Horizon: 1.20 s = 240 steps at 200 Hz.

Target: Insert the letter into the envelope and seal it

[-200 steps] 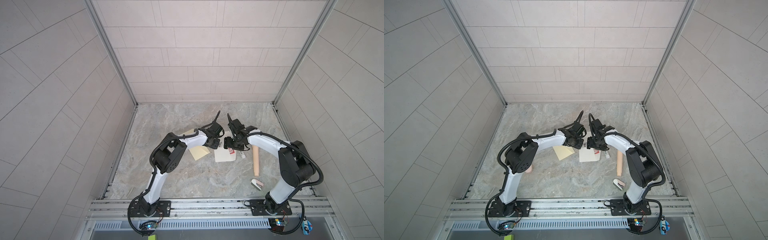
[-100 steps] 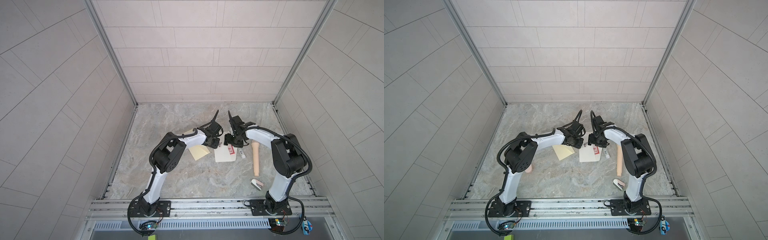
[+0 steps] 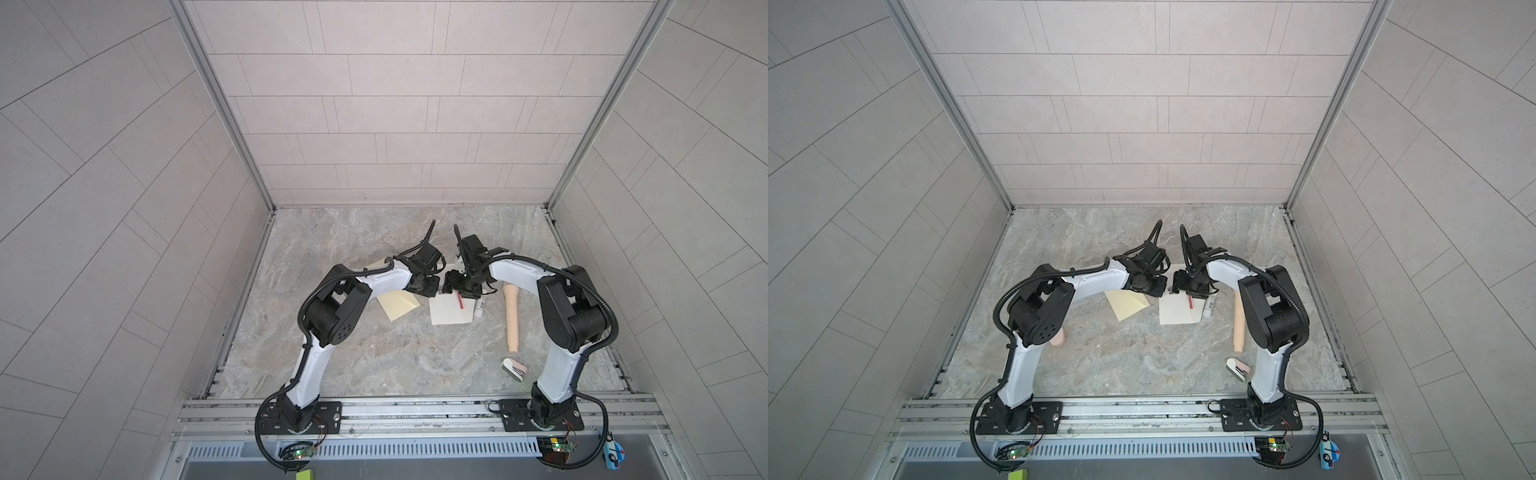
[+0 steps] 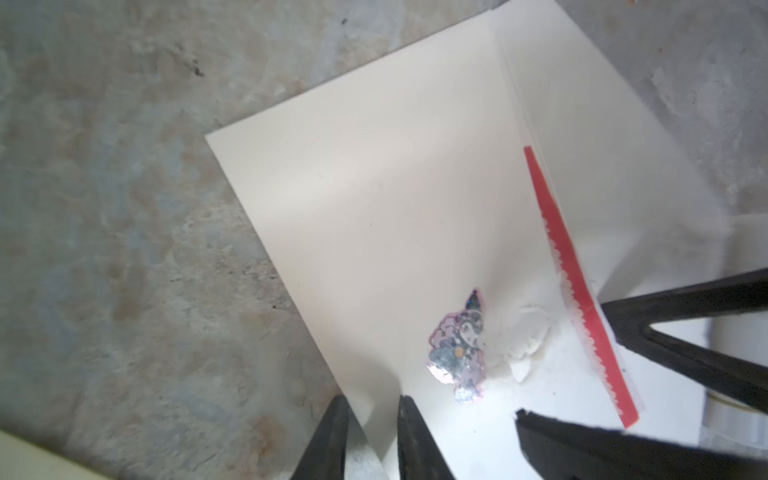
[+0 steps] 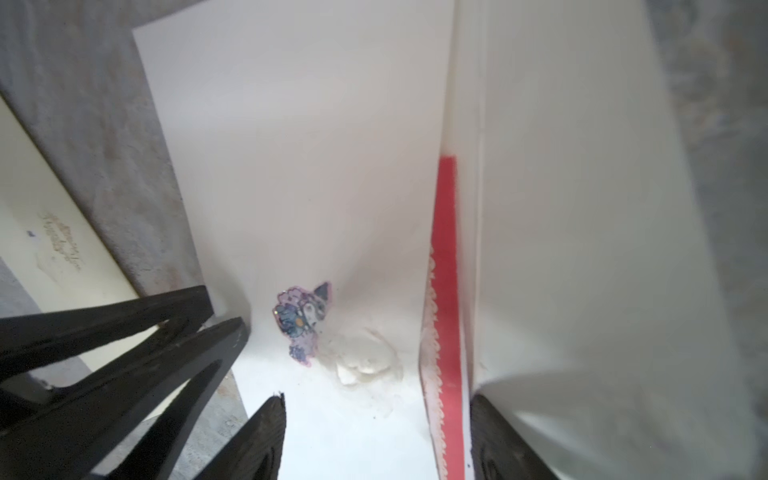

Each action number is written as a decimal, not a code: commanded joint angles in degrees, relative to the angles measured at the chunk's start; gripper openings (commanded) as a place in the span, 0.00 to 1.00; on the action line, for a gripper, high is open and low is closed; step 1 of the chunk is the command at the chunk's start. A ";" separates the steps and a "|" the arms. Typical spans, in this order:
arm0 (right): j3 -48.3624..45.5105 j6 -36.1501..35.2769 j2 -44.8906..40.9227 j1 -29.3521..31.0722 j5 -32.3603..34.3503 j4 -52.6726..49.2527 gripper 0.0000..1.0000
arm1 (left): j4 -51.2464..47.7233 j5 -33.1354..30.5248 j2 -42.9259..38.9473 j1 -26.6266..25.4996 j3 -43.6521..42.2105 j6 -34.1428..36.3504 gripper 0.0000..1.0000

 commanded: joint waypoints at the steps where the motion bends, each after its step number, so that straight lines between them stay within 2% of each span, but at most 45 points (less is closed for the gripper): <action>1: -2.22 1.02 0.59 1.09 -5.17 2.20 0.71 | -1.57 1.94 0.48 -0.38 -1.78 -1.17 0.28; 37: -2.86 2.78 1.43 2.21 -7.73 4.67 0.71 | -1.39 1.90 0.56 -0.43 -1.74 -1.27 0.32; 65: -3.15 3.57 -0.06 2.83 -6.32 5.01 0.71 | -2.00 0.60 0.00 -0.39 -1.45 -0.60 0.34; 136: -5.29 3.55 -14.70 3.08 12.25 -1.68 0.71 | -0.61 -6.43 -7.41 0.40 -3.28 1.51 0.46; 168: -8.34 7.80 -19.06 1.91 19.46 -5.57 0.69 | 3.53 -8.52 -11.76 0.59 -6.46 -1.37 0.48; 196: -11.30 10.91 -19.21 -0.70 19.92 -6.02 0.66 | 6.41 -7.95 -13.16 0.53 -8.66 -3.92 0.48; 240: -13.60 10.49 -16.70 -2.67 17.81 -3.66 0.59 | 6.81 -7.59 -13.52 0.53 -9.99 -5.38 0.48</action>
